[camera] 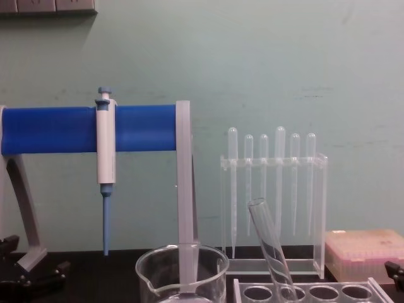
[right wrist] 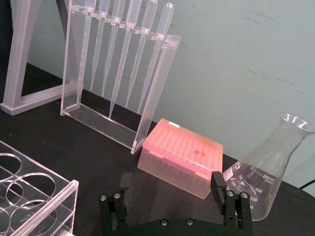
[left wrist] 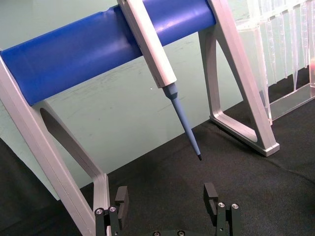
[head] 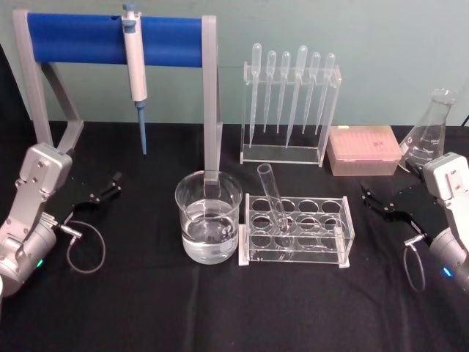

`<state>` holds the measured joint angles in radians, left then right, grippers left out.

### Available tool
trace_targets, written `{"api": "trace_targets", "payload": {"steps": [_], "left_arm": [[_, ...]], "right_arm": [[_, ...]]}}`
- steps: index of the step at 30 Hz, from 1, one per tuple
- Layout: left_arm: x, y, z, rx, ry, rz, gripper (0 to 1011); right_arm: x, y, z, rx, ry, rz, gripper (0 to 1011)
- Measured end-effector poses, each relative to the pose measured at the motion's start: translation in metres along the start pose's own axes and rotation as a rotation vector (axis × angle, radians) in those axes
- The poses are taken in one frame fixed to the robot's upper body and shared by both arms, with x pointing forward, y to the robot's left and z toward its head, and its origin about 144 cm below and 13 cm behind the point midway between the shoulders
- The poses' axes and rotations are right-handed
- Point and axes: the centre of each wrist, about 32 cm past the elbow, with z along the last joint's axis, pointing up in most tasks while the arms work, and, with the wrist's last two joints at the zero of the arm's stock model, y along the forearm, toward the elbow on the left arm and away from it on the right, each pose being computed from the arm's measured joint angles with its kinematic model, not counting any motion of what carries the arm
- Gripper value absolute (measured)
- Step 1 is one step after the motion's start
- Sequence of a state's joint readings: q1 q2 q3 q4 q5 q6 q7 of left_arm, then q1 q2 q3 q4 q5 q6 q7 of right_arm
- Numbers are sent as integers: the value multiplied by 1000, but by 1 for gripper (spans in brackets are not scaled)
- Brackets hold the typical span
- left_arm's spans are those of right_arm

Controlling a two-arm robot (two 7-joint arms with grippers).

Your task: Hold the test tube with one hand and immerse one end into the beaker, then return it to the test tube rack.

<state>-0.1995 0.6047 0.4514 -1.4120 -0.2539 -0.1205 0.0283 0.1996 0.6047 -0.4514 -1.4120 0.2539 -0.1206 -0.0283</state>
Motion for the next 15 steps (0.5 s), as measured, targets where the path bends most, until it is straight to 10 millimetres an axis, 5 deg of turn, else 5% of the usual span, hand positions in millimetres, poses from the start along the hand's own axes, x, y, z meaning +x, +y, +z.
{"api": "trace_targets", "payload": {"steps": [15], "left_arm": [[0,0,0,0,0,0,1000]], "right_arm": [[0,0,0,0,0,0,1004]]}}
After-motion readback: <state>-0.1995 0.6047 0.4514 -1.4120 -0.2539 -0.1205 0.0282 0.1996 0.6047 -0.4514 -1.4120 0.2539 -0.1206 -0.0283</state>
